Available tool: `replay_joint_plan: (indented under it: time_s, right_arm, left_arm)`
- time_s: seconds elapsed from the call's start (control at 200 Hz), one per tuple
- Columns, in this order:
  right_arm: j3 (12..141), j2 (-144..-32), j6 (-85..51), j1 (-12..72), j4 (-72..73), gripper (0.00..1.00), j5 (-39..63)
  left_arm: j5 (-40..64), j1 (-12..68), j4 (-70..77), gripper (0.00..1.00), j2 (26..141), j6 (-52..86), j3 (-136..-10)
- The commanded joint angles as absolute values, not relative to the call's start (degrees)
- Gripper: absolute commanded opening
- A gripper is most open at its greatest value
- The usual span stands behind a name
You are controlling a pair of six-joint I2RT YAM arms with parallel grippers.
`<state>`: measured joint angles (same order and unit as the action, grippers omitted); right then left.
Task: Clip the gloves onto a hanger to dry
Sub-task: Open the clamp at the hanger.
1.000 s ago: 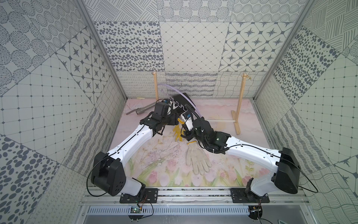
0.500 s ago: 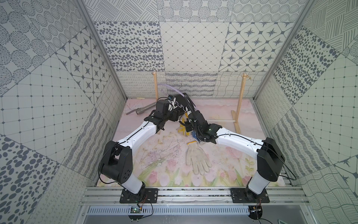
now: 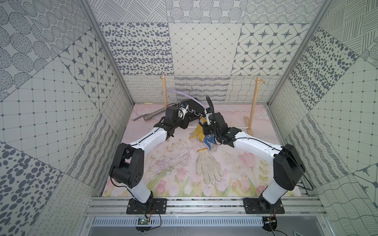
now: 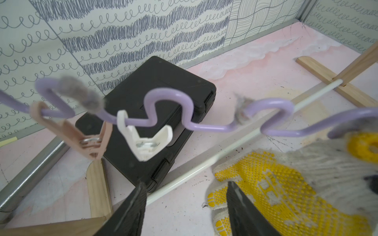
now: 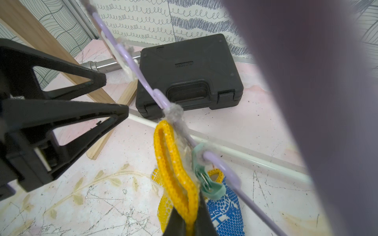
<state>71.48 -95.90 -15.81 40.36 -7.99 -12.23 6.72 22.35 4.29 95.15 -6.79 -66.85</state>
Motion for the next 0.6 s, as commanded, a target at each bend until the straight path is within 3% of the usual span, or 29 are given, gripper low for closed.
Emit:
replay_joint_plan:
  time_s: [0.0,0.23,0.59]
  right_arm:
    - [70.45,-92.83,-15.75,38.74,-4.67,0.0,-9.11]
    - [69.97,-91.87,-15.74,36.71,-4.42,0.0,-5.37]
    - [70.14,-92.19,-15.85,34.69,-4.57,0.0,-0.73]
  left_arm:
    - [6.6,22.07,8.99,0.6,95.44,-10.11,-66.98]
    - [4.86,21.1,13.54,0.58,94.54,-9.85,-64.0]
    - [14.41,18.16,15.62,0.57,95.71,-8.85,-63.59]
